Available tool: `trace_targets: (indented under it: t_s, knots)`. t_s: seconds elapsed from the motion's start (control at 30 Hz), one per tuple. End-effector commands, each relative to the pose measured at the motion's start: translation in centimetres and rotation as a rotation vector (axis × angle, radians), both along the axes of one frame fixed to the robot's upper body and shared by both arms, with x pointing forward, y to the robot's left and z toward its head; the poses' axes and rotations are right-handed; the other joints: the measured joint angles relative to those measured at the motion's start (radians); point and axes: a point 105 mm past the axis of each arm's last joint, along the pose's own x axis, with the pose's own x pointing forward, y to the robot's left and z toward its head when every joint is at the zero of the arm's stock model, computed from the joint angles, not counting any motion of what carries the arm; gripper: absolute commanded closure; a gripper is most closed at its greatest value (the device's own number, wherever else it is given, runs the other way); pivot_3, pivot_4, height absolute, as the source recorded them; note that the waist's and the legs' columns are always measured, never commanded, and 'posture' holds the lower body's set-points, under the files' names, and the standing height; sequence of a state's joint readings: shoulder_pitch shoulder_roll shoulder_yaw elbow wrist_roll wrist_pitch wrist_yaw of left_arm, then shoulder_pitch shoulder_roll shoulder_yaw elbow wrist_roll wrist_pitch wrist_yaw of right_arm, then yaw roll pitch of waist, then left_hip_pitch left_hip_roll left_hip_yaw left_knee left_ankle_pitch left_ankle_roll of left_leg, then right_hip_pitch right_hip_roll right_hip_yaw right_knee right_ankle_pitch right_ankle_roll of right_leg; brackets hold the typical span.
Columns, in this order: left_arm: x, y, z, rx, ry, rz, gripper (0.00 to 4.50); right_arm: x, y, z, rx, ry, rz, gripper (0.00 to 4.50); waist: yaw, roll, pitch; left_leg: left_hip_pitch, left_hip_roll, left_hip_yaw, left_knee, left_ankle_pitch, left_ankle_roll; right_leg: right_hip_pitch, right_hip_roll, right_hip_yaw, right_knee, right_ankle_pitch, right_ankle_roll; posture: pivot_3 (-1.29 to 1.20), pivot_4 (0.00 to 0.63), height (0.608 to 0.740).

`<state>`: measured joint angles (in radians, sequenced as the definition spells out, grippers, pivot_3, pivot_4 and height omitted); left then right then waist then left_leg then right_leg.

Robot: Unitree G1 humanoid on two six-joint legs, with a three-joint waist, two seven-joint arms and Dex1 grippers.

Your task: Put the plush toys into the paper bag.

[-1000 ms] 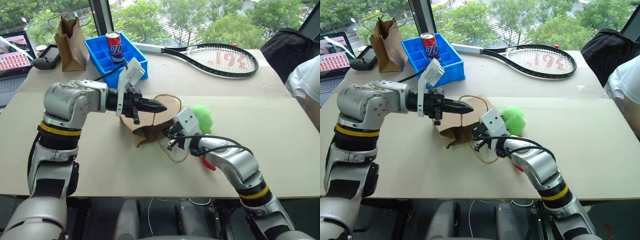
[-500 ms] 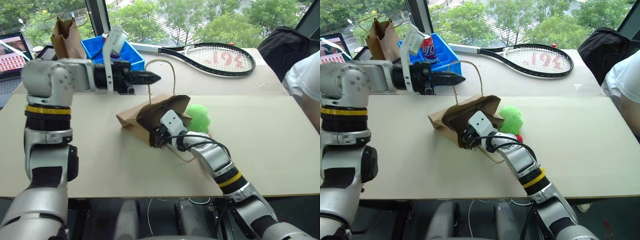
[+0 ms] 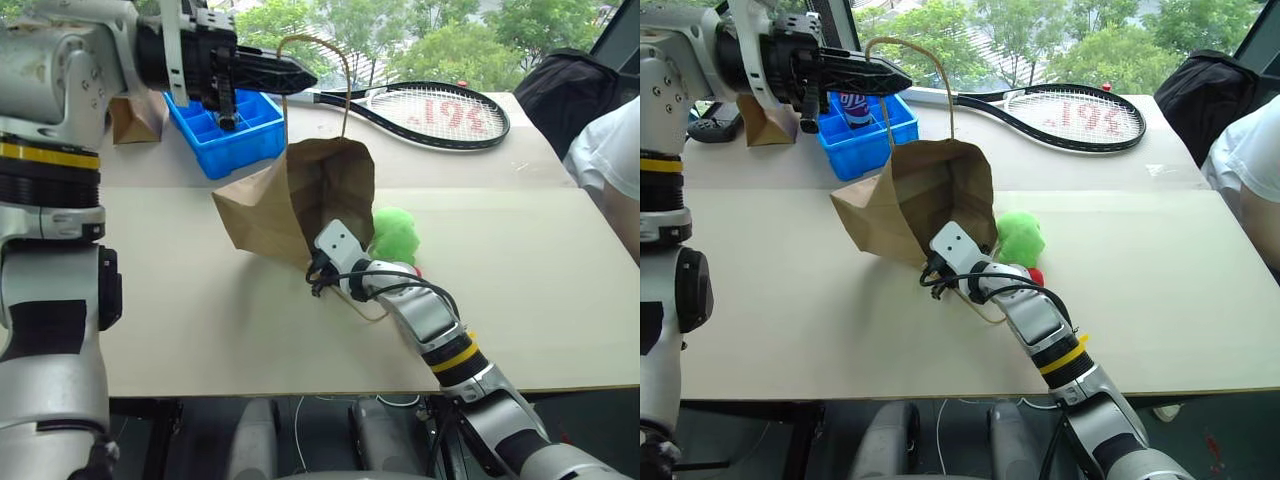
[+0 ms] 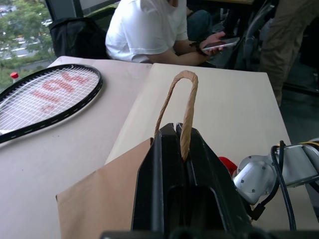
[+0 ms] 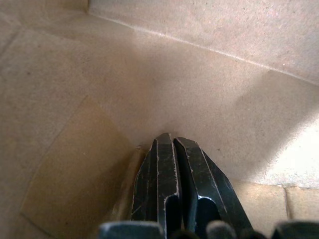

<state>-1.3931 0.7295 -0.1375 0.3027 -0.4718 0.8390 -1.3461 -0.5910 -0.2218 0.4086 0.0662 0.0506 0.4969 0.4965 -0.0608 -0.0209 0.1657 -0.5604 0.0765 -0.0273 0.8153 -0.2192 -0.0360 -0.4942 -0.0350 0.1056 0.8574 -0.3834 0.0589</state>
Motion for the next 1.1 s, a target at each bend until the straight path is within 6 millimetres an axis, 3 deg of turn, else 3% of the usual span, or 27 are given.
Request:
trace_targets:
  t_s: [0.03,0.23,0.27,0.4,0.5,0.57,0.67,0.73,0.83,1.07,1.1]
  knots:
    - [-0.5,0.7,-0.7,0.048,-0.061,-0.010,4.50,-0.1,-0.7,0.8,0.035,0.005,-0.010,4.26,-0.004,0.000,0.000,0.000,0.000,0.000,0.000,0.000,0.000,0.000,0.000,0.000,0.000,0.000,0.000,0.00,0.150,0.658]
    - [0.5,0.9,-3.7,0.109,-0.068,0.045,4.50,-1.2,-1.3,4.7,0.150,-0.017,0.019,4.26,-0.008,0.000,0.001,0.000,0.000,-0.001,0.001,0.000,0.000,0.000,0.000,0.000,0.001,0.000,0.000,0.00,0.150,0.658]
    - [0.4,0.7,-4.1,0.112,-0.065,0.040,4.50,-1.6,-1.7,5.7,0.171,-0.015,0.024,4.04,-0.008,0.000,0.001,0.000,0.000,-0.001,0.001,0.000,0.000,0.000,0.000,0.000,0.001,0.000,0.000,0.00,0.150,0.658]
    - [0.0,-0.1,-4.8,0.083,-0.041,0.023,4.50,-3.2,-3.6,9.3,0.244,-0.020,0.045,2.91,0.000,0.001,0.001,-0.001,0.000,-0.001,0.001,0.000,0.000,0.000,0.000,-0.001,0.000,0.000,0.000,0.00,0.150,0.658]
    - [-0.3,-0.3,-5.2,0.069,-0.023,0.012,4.50,-3.7,-6.0,11.2,0.251,-0.030,0.020,1.80,0.003,0.000,0.002,-0.001,0.000,-0.001,0.001,0.000,0.000,0.000,0.000,-0.001,0.000,0.000,0.000,0.00,0.150,0.658]
    - [-0.4,-0.4,-5.3,0.052,-0.011,0.011,4.50,-3.6,-8.0,11.9,0.222,-0.043,-0.030,1.12,0.004,0.001,0.002,-0.001,0.000,-0.001,0.001,0.000,0.000,0.000,0.000,-0.001,0.000,0.000,0.000,0.00,0.150,0.658]
    - [-0.5,-0.6,-5.3,0.035,-0.003,0.012,4.50,-1.6,-11.7,12.6,0.184,-0.097,-0.195,0.05,0.006,0.001,0.002,-0.001,0.000,-0.001,0.001,0.000,0.000,0.001,0.000,-0.001,0.000,0.000,0.000,0.00,0.150,0.658]
    - [-0.5,-0.6,-5.3,0.026,-0.001,0.013,4.50,0.0,-13.6,12.3,0.176,-0.101,-0.285,0.02,0.005,0.001,0.002,-0.001,0.000,-0.001,0.001,0.000,0.000,0.000,0.000,-0.001,0.000,0.000,0.000,0.00,0.150,0.658]
    - [-0.6,-0.7,-4.9,0.013,-0.002,0.018,4.50,1.8,-14.8,10.9,0.182,-0.058,-0.348,0.02,0.001,0.001,0.002,-0.001,0.000,-0.001,0.000,0.000,0.001,0.000,0.000,-0.001,0.000,0.000,0.000,0.00,0.150,0.658]
    - [-0.9,-0.6,-4.1,-0.010,-0.010,0.023,4.50,3.5,-13.9,4.1,0.148,0.125,-0.366,0.02,-0.007,0.001,0.002,-0.001,0.000,0.000,0.000,0.000,0.001,0.000,0.000,0.000,0.000,0.000,0.000,0.00,0.150,0.658]
    - [-1.0,-0.5,-4.0,-0.012,-0.010,0.022,4.50,3.5,-14.0,3.4,0.147,0.146,-0.373,0.27,-0.007,0.001,0.002,-0.001,0.000,0.000,0.000,0.000,0.001,0.000,0.000,0.000,0.000,0.000,0.000,0.00,0.150,0.658]
